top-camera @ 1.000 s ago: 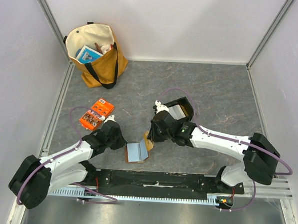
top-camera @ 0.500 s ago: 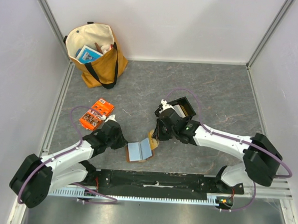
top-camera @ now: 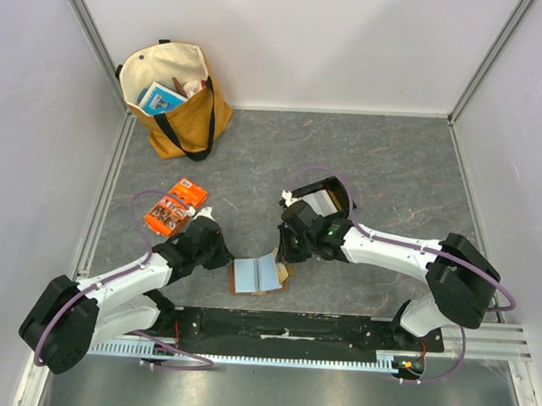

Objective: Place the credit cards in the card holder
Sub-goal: Turn over the card slot in the card holder.

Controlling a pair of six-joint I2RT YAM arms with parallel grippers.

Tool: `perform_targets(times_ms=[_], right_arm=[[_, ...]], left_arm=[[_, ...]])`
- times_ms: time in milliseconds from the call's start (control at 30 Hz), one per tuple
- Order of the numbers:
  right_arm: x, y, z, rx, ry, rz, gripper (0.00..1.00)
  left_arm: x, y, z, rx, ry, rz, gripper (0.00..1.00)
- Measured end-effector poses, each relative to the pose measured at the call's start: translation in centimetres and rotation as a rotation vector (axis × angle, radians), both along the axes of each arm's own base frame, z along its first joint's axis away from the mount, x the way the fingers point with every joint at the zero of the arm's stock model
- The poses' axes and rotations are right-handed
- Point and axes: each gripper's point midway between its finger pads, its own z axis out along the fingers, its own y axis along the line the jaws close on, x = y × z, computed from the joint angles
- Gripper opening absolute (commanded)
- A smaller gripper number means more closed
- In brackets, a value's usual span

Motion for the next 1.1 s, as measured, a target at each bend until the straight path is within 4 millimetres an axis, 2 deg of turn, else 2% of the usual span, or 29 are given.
perform_targets(times_ms=[233,500,633,867,967,1100], right_arm=[[-0.6,2.4,1.3,0.103,0.011,0.021,0.00],[-1.1,4.1,0.7,0.155,0.049,0.053,0.00],[-0.7,4.1,0.6,0.148,0.036,0.040,0.00],[0.6,3.4,2.2,0.181,-0.020,-0.012,0.00],[0.6,3.0,1.3,0.191,-0.006,-0.040,0.00],[-0.3,2.2,-0.7,0.196,0.040,-0.072,0.00]], left_arm=[[0.1,-0.2,0.0,-0.006,0.001,-0.005,0.02],[0.2,-0.4,0.0,-0.009,-0.001,-0.006,0.02],[0.3,-0.4,0.0,-0.012,-0.003,-0.007,0.02],[0.3,-0.5,0.0,-0.012,-0.004,-0.007,0.02],[0.3,-0.5,0.0,-0.013,-0.005,-0.008,0.02],[0.4,-0.5,0.0,-0.017,-0.008,-0.009,0.02]])
